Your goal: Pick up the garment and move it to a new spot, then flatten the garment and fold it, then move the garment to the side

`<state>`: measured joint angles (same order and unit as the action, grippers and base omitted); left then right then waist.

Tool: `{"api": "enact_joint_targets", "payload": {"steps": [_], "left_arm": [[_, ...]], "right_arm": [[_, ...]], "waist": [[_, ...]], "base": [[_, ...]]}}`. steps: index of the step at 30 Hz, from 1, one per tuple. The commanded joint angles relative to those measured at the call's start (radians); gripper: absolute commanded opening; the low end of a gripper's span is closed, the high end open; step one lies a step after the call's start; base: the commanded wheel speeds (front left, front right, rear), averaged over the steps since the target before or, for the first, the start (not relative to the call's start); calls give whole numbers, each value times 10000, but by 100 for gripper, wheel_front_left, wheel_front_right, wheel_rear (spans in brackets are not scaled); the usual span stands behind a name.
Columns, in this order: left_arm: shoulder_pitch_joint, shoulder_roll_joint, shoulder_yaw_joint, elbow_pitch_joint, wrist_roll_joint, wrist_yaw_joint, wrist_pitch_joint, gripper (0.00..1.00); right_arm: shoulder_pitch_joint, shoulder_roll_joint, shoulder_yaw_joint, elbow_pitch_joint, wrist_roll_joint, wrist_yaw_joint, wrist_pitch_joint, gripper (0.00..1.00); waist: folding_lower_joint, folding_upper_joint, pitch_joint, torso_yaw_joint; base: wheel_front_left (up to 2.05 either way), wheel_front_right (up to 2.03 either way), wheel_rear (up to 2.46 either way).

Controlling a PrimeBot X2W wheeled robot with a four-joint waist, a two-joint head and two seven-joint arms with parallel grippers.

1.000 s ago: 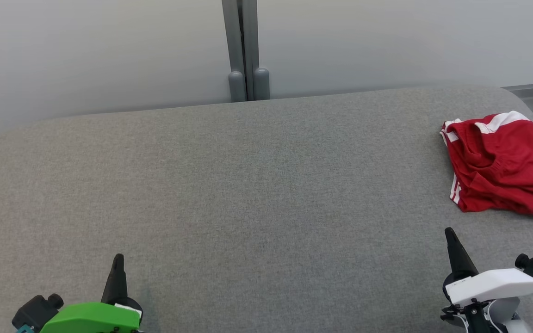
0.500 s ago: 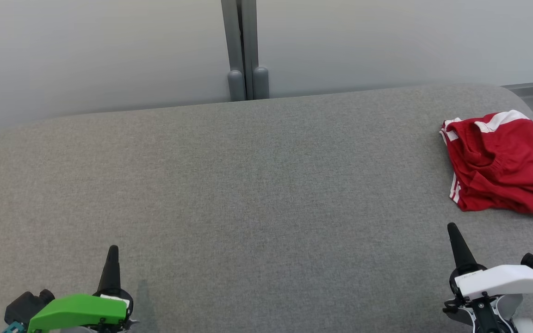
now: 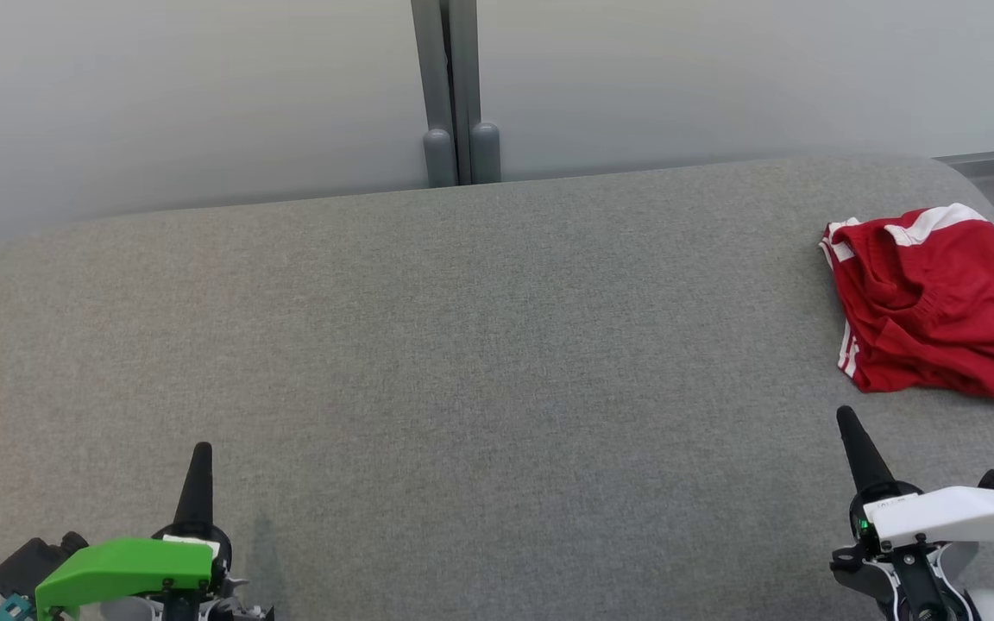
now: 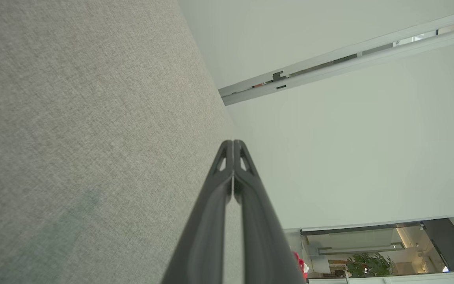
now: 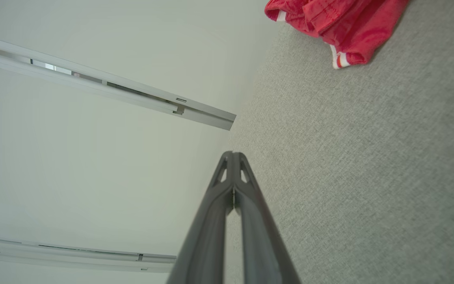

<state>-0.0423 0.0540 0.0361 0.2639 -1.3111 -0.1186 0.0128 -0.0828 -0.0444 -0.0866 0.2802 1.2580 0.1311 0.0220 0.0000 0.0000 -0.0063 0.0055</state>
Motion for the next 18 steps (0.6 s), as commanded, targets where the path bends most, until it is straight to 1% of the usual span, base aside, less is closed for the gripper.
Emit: {"api": "enact_joint_targets", "payload": {"steps": [1, 18], "left_arm": [[-247, 79, 92, -101, -222, -52, 62, 0], [-450, 74, 354, -155, -1447, -89, 444, 0]], "right_arm": [[-183, -58, -41, -127, 252, -3, 65, 0], [-230, -70, -151, -238, 1659, -3, 441, 0]], "waist": [[0, 0, 3, -2], [0, 0, 37, -22]], "base": [[0, 0, 0], [0, 0, 0]]}}
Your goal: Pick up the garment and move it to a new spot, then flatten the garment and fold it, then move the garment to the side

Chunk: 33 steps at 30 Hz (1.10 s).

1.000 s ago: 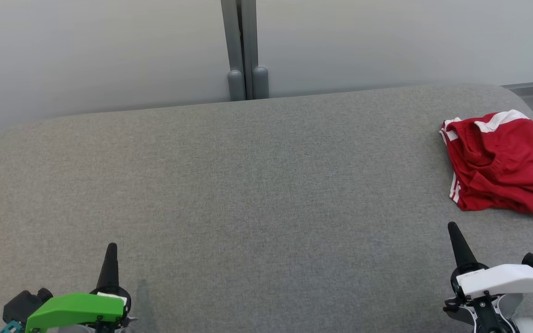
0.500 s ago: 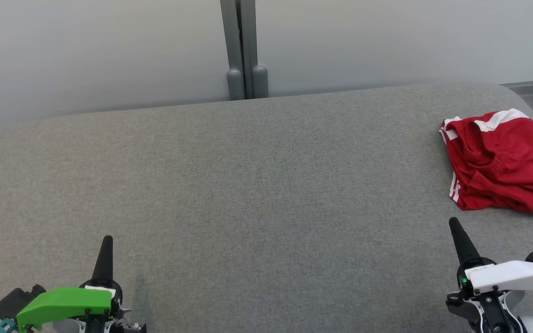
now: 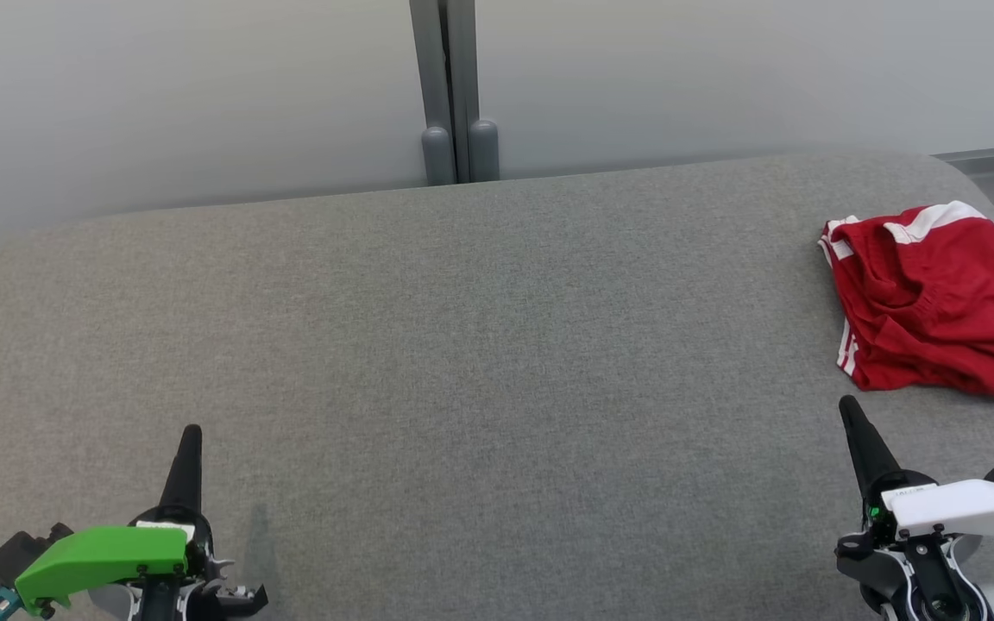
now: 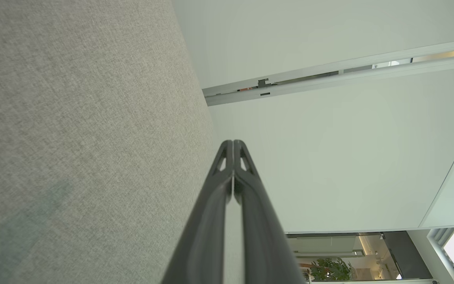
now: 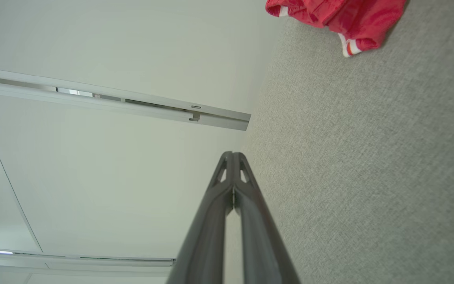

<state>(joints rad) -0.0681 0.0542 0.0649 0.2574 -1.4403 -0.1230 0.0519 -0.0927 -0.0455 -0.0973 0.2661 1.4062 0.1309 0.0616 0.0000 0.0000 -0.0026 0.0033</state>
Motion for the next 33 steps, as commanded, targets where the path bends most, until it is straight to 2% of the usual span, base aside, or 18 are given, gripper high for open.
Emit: {"api": "enact_joint_targets", "payload": {"steps": [1, 27, 33], "left_arm": [[-199, 72, 81, -90, -218, -47, 76, 0], [-487, 57, 433, -140, -1784, -103, 564, 0], [-460, 49, 446, -133, -1804, -106, 600, 0]], "right_arm": [[-135, -59, -49, -102, 241, -1, 69, 0], [-201, -73, -183, -240, 2051, -2, 556, 0], [-201, -73, -185, -242, 2083, -2, 557, 0]], "waist": [[0, 0, 3, -1], [0, 0, 55, -32], [0, 0, 57, -33]], "base": [[0, 0, 0], [0, 0, 0], [0, 0, 0]]}}
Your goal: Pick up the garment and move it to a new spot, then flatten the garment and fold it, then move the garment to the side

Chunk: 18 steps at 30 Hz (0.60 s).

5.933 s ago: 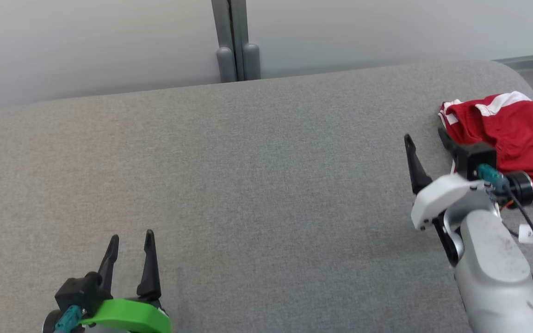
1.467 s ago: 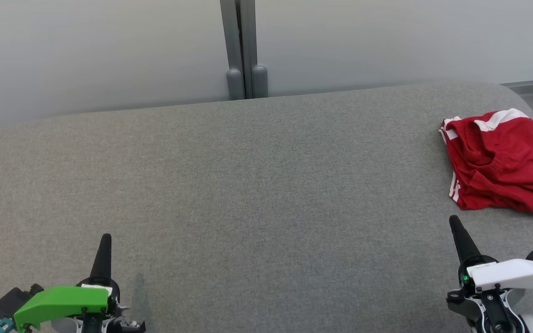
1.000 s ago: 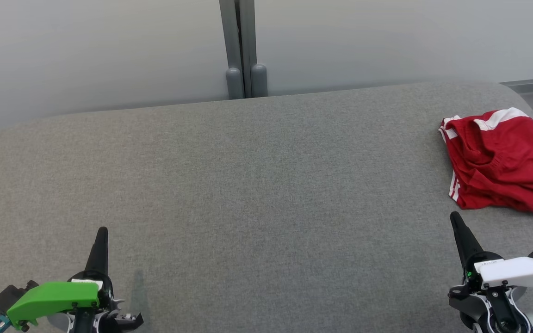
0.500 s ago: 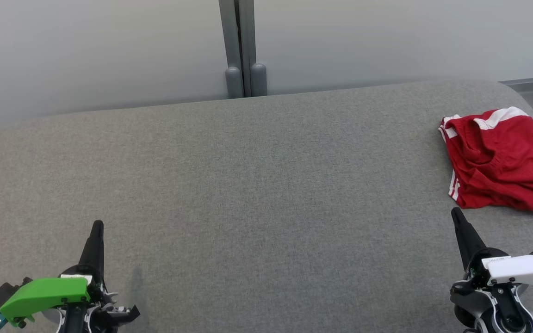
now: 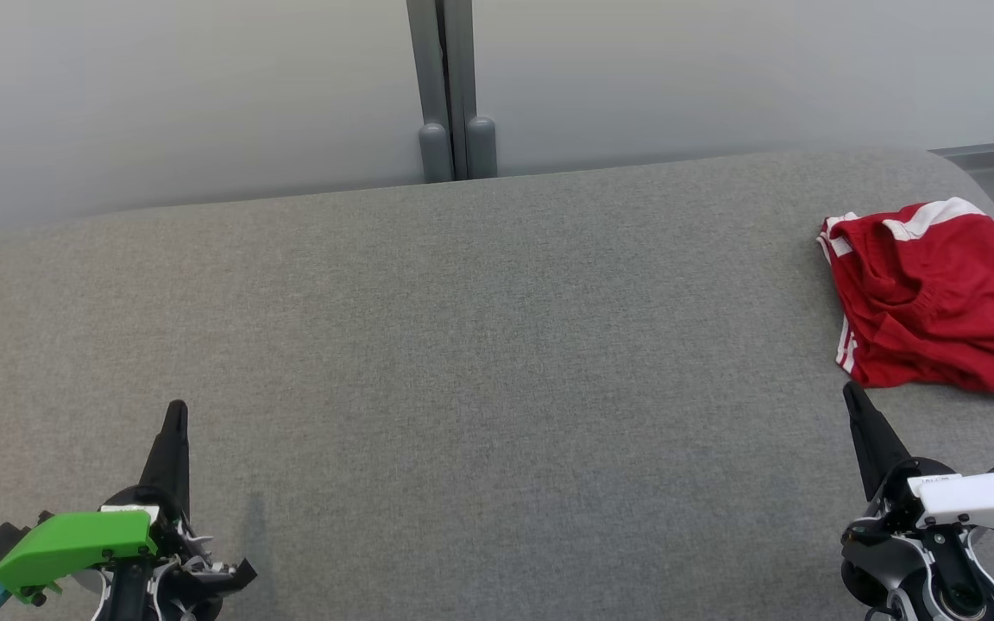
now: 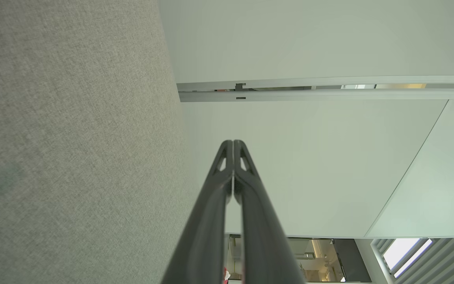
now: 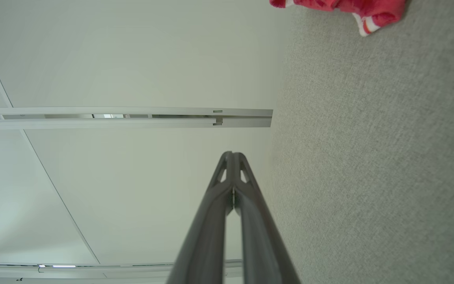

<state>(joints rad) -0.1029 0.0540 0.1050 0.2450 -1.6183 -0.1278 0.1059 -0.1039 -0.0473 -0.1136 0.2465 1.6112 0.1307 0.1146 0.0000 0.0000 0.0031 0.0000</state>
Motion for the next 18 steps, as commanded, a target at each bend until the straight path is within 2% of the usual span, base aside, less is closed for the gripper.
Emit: {"api": "enact_joint_targets", "payload": {"steps": [1, 18], "left_arm": [[-112, 49, 46, -7, -23, -58, 62, 0], [-115, 27, 65, -7, 7, -58, 66, 0]], "right_arm": [[-88, -56, -22, -46, 33, 0, 28, 0], [-87, -56, -19, -46, 34, 0, 27, 0]], "waist": [[0, 0, 0, 0], [0, 0, 0, 0]], "base": [[0, 0, 0], [0, 0, 0]]}}
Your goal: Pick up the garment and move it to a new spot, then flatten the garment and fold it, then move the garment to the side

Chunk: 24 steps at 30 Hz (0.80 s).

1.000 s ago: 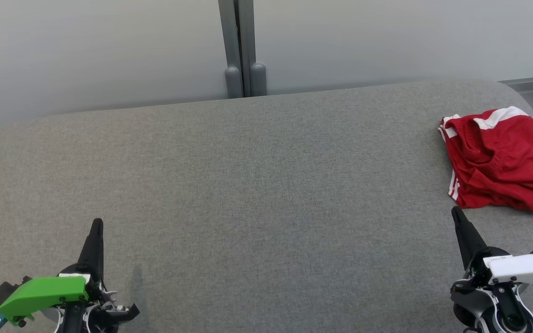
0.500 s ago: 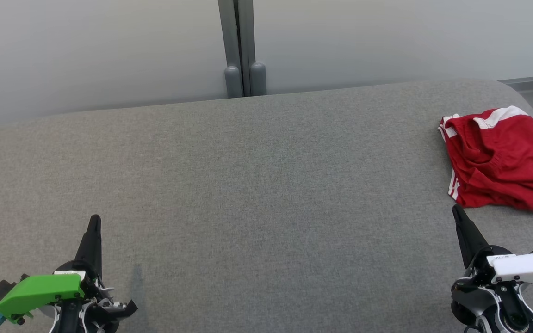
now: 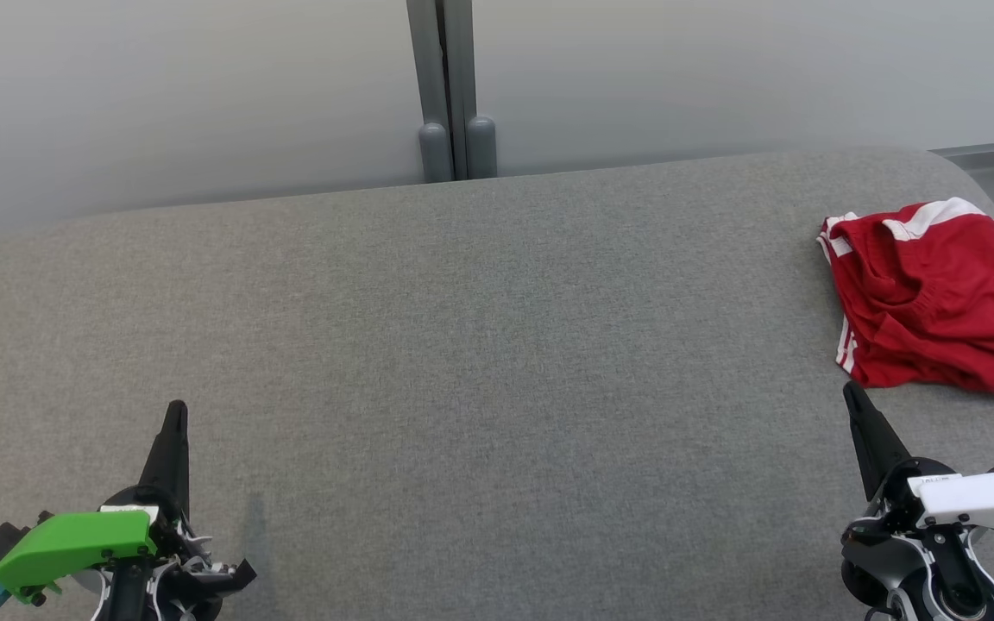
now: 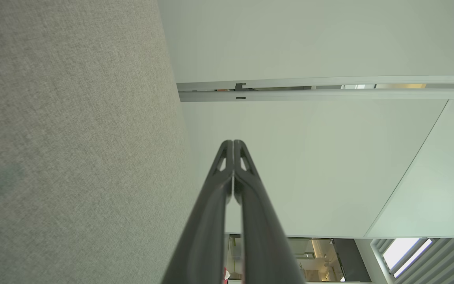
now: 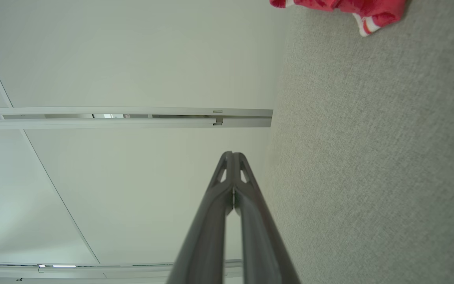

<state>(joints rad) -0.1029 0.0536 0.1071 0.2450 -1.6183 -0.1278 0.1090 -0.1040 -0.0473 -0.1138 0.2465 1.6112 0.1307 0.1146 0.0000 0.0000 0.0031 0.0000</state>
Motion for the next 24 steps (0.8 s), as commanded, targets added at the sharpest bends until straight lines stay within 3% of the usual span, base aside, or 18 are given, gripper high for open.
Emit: {"api": "enact_joint_targets", "payload": {"steps": [1, 24], "left_arm": [[-115, 32, 45, -7, 8, -58, 36, 0], [-119, 13, 65, -6, 38, -58, 39, 0]], "right_arm": [[-86, -56, -17, -46, 34, 0, 27, 0], [-86, -56, -16, -46, 35, 0, 26, 0]], "waist": [[0, 0, 0, 0], [0, 0, 0, 0]], "base": [[0, 0, 0], [0, 0, 0]]}}
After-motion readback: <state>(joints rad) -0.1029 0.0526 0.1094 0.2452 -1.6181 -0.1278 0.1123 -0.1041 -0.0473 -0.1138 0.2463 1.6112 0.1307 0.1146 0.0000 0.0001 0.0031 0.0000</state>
